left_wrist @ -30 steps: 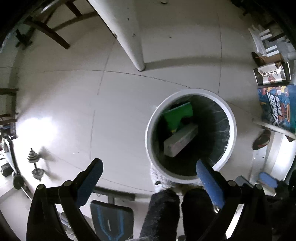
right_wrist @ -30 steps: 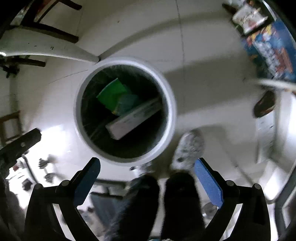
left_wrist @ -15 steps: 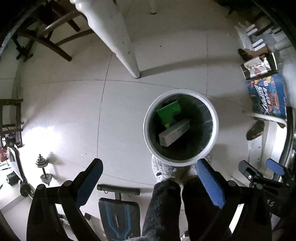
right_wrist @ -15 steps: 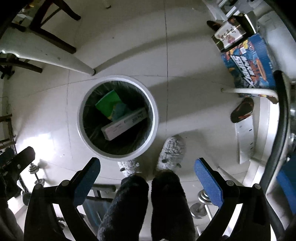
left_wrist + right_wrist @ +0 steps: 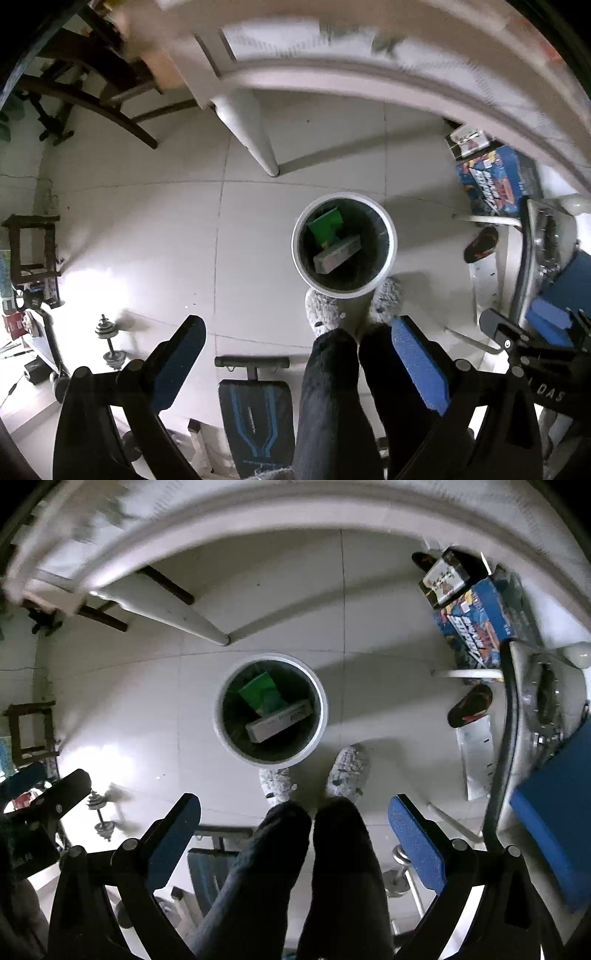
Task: Collect trash
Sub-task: 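Open both tools to drop the items into the bin, then grasp the orange plastic bag with left tool while right tool grasps clear plastic bag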
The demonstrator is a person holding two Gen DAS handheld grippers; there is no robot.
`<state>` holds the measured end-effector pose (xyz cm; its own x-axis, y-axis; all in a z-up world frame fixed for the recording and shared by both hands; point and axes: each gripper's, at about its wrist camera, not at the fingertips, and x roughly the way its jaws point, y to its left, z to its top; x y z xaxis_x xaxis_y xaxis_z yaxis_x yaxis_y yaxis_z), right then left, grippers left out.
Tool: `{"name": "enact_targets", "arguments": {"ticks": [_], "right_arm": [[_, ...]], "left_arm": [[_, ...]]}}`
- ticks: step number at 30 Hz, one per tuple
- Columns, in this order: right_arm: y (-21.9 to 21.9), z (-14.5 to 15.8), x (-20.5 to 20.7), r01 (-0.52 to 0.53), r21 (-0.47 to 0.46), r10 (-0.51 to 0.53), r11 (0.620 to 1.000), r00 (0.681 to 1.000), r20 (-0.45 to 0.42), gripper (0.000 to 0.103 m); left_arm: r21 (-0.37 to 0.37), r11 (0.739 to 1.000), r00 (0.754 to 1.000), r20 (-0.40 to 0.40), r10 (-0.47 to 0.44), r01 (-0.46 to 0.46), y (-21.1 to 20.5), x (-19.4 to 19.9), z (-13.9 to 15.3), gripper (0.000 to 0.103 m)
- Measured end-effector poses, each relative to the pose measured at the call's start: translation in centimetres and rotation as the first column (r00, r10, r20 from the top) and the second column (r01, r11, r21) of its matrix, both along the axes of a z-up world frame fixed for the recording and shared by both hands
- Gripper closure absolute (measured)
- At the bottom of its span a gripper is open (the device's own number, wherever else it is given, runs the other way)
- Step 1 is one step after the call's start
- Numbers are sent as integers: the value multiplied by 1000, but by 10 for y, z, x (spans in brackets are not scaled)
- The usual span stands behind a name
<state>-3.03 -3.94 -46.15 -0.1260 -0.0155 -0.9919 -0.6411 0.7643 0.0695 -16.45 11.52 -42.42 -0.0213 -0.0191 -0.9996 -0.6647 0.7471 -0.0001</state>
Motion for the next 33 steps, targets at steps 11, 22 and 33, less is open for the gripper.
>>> {"name": "enact_targets", "arguments": {"ticks": [11, 22, 33], "right_arm": [[-2, 162, 25, 128, 163, -136, 978, 990, 35, 1], [-47, 231, 199, 358, 227, -393, 906, 910, 133, 0], [-63, 180, 388, 424, 216, -451, 880, 887, 97, 22]], "left_arm": [[108, 994, 983, 183, -5, -15, 14, 34, 139, 0], [90, 996, 959, 278, -54, 30, 13, 215, 157, 1], [-68, 998, 985, 169, 23, -12, 19, 358, 79, 34]]}}
